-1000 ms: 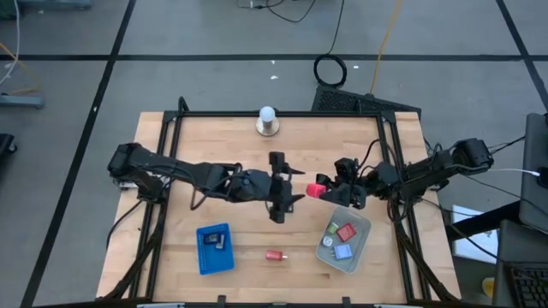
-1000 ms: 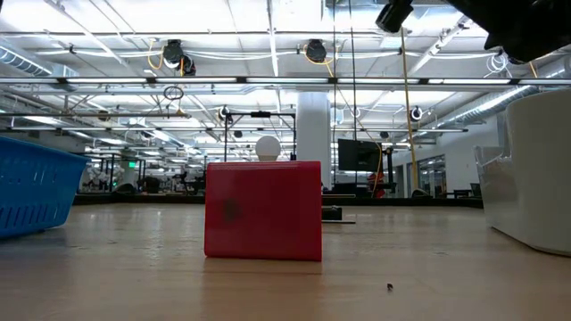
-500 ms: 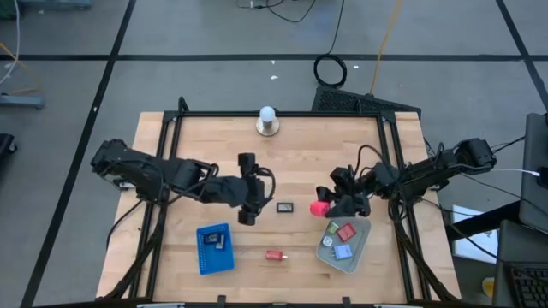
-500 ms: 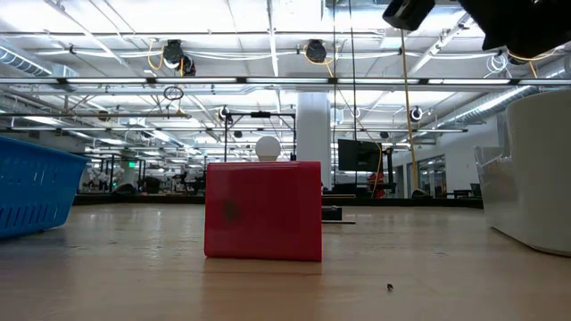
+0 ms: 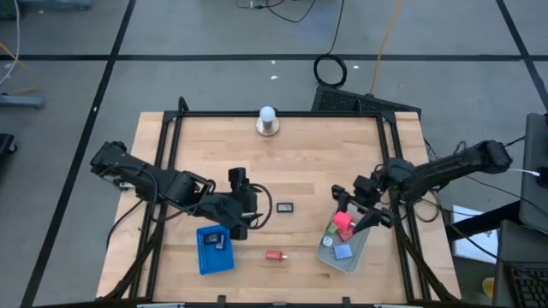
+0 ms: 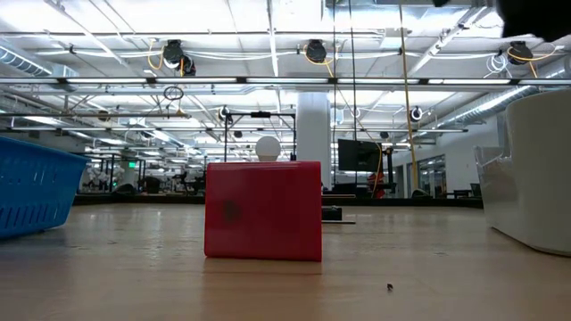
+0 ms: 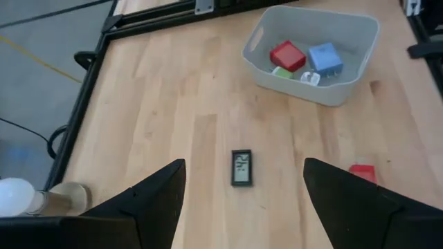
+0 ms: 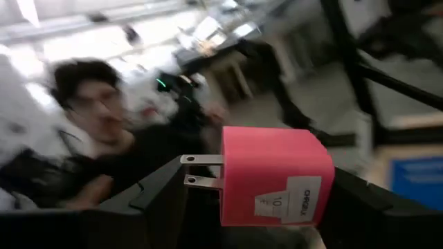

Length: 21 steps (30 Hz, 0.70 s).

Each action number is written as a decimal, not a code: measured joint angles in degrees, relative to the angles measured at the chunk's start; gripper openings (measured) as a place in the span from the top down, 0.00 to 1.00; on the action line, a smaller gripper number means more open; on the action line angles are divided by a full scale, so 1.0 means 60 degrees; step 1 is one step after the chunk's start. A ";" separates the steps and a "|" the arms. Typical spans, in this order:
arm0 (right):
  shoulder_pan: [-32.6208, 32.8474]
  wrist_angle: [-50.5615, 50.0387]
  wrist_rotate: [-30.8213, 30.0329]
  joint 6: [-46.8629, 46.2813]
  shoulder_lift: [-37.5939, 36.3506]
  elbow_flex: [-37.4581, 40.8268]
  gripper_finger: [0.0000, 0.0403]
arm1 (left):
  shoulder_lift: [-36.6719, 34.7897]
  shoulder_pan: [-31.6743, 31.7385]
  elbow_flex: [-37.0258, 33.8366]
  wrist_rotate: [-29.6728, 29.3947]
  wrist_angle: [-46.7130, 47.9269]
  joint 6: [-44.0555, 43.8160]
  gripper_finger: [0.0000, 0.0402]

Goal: Pick & Place Office items
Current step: Put the pink charger adapter into the gray bin

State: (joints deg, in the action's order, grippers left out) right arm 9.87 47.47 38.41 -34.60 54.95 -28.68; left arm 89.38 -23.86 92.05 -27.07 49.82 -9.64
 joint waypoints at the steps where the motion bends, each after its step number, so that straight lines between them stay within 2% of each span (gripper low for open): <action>1: 0.0003 -0.0969 -0.0179 0.0470 -0.0489 0.0005 0.39 | 0.0003 -0.0033 0.0000 0.0001 -0.0002 -0.0125 0.27; 5: 0.0000 -0.4264 -0.0992 0.1764 -0.2419 0.0009 0.39 | 0.0000 -0.0111 0.0000 -0.0277 -0.0101 -0.0632 0.27; 10: 0.0011 -0.6634 -0.1473 0.2208 -0.4066 0.0009 0.39 | 0.0000 -0.0113 0.0000 -0.0984 -0.0102 -0.1163 0.27; 16: 0.0028 -0.9096 -0.1650 0.2753 -0.4563 0.0009 0.39 | 0.0000 -0.0110 0.0000 -0.1536 -0.0153 -0.1526 0.27; 21: 0.0267 -0.9978 -0.1716 0.3085 -0.4373 0.0009 0.39 | 0.0000 -0.0102 0.0000 -0.1585 -0.0570 -0.1422 0.27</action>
State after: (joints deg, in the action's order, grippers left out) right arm 11.47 -12.40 28.12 -16.09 28.71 -28.62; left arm 89.38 -24.47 92.05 -36.58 46.41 -18.17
